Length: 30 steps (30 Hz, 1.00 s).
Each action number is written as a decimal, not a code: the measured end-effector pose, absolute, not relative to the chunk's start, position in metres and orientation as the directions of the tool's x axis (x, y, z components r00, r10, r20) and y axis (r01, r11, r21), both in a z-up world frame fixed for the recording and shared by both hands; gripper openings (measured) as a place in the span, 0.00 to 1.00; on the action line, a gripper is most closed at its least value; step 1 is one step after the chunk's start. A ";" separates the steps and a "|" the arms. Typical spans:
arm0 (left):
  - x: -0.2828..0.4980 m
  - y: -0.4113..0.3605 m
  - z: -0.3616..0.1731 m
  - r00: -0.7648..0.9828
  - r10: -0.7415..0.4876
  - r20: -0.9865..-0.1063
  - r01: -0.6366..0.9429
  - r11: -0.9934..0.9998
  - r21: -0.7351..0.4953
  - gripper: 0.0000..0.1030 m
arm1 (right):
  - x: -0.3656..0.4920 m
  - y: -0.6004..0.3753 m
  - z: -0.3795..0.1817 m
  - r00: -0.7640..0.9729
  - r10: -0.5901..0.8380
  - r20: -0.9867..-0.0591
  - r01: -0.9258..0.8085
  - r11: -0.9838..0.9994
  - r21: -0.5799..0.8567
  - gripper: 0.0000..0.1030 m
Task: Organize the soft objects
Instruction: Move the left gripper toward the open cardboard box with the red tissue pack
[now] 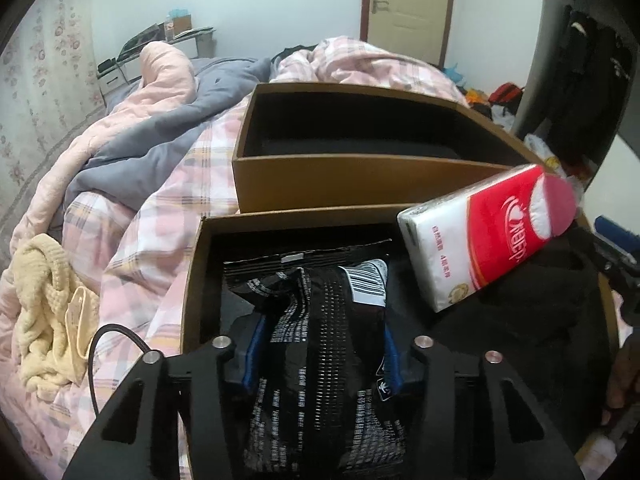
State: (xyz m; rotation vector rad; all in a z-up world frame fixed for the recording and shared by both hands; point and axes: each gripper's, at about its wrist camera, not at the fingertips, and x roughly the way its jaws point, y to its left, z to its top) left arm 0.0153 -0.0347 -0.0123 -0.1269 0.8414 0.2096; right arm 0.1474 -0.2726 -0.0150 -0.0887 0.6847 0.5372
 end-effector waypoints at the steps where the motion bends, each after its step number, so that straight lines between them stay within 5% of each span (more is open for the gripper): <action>1: 0.014 -0.035 -0.011 0.655 0.130 -0.745 -0.233 0.972 -0.035 0.39 | 0.147 -0.273 -0.015 0.645 0.442 -0.623 -0.500 0.861 0.094 0.99; 15: 0.002 -0.019 0.008 0.731 0.106 -0.674 -0.258 0.958 -0.128 0.36 | 0.171 -0.278 0.018 0.623 0.535 -0.571 -0.492 0.835 0.246 0.99; 30: -0.004 -0.012 0.015 0.757 0.105 -0.645 -0.275 0.946 -0.169 0.36 | 0.224 -0.204 -0.036 0.550 0.316 -0.774 -0.441 0.896 0.053 0.99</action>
